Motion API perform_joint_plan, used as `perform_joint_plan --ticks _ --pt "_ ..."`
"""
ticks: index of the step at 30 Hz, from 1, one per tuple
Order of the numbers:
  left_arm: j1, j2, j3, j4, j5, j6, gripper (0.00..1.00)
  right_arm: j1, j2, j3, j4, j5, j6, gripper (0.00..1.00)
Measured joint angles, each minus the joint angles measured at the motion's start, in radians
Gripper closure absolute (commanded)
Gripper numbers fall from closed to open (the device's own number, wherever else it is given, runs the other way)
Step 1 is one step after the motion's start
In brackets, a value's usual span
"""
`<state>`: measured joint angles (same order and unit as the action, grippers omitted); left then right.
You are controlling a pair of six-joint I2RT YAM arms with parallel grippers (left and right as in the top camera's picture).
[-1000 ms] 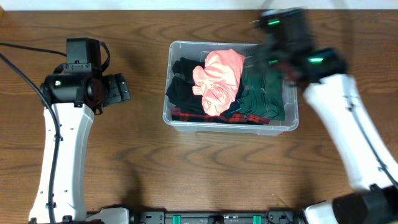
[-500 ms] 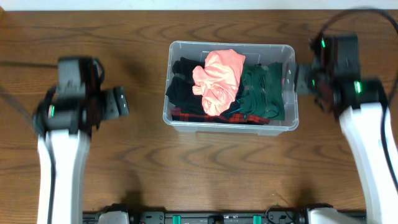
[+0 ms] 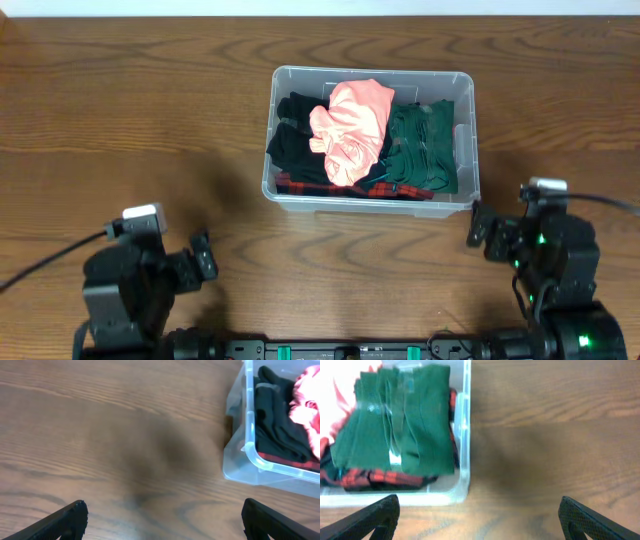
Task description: Pack container
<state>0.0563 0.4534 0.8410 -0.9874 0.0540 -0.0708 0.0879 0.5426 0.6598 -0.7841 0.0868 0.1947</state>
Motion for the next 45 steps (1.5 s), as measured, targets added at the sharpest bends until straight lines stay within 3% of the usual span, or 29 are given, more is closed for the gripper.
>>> perform_joint_plan --ticks 11,20,26,31,36,45 --pt "0.000 -0.021 0.000 -0.020 0.000 0.000 0.02 0.000 -0.020 -0.009 -0.248 0.000 0.000 0.01" --pt "0.000 -0.021 0.000 -0.020 0.002 0.000 0.02 0.000 -0.083 -0.013 -0.280 -0.020 -0.002 0.01" --pt "0.000 -0.021 0.000 -0.021 0.003 0.000 0.02 -0.004 -0.310 -0.112 0.038 -0.034 -0.109 0.01" --pt "0.000 -0.021 0.000 -0.022 0.003 0.000 0.02 -0.021 -0.500 -0.337 0.394 -0.042 -0.183 0.01" --pt "0.000 -0.021 -0.001 -0.023 0.003 0.000 0.02 -0.030 -0.530 -0.578 0.759 -0.042 -0.229 0.01" --pt "0.000 -0.021 -0.001 -0.023 0.007 0.000 0.02 -0.030 -0.526 -0.653 0.718 -0.046 -0.249 0.01"
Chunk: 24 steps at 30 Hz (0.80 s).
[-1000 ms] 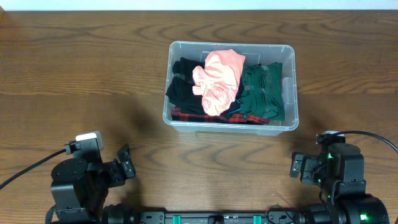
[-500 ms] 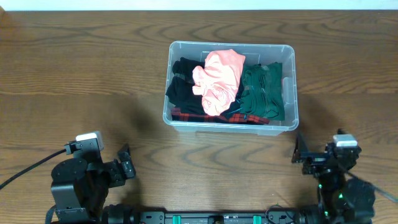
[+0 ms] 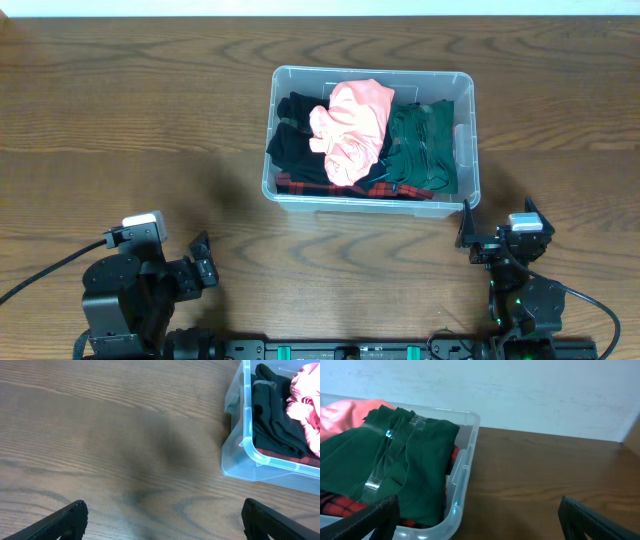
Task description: Pack container
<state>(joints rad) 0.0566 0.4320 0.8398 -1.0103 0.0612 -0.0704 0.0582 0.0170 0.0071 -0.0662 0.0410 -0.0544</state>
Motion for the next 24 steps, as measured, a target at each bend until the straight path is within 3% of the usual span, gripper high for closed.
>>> perform_joint_plan --ticks 24 --pt "0.000 -0.002 0.000 -0.020 -0.002 0.001 0.02 0.000 0.000 0.000 0.000 0.000 -0.002 0.01"
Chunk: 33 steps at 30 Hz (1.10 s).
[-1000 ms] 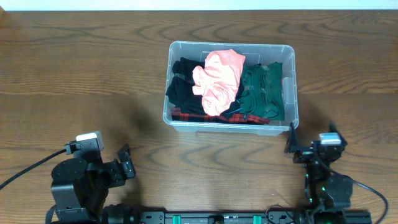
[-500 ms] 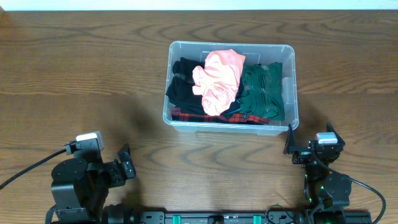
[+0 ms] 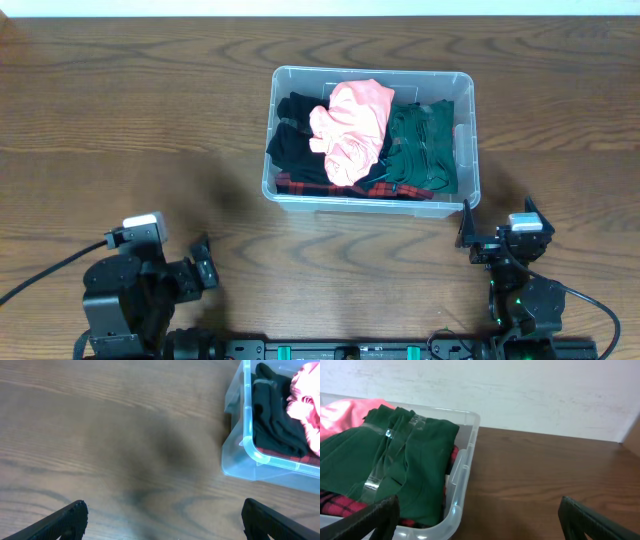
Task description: Pack container
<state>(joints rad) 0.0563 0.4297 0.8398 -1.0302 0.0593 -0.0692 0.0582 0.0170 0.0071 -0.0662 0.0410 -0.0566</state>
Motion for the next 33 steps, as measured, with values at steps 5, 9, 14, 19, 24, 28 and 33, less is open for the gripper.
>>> perform_joint_plan --ticks 5,9,14,19,24,28,33 --pt "-0.035 -0.066 -0.070 0.043 -0.035 0.010 0.02 0.000 0.000 0.000 0.000 0.000 0.000 0.01" --pt "-0.068 -0.175 -0.250 0.249 -0.052 0.018 0.02 0.000 0.000 0.000 0.000 0.000 0.000 0.01" --pt "-0.072 -0.313 -0.534 0.643 -0.060 0.022 0.02 0.000 0.000 0.000 0.000 0.000 0.000 0.01" --pt "-0.072 -0.407 -0.768 0.986 -0.063 0.022 0.02 0.000 0.000 0.000 0.000 0.000 0.000 0.01" --pt "-0.081 -0.418 -0.829 1.034 -0.063 0.022 0.02 0.000 0.000 0.000 0.000 0.000 -0.002 0.01" --pt "-0.093 -0.419 -0.828 1.025 -0.061 0.022 0.02 0.000 0.000 0.000 0.000 0.000 -0.003 0.01" --pt "-0.093 -0.419 -0.821 1.006 -0.058 0.022 0.02 0.000 0.000 0.000 0.000 0.000 -0.003 0.01"
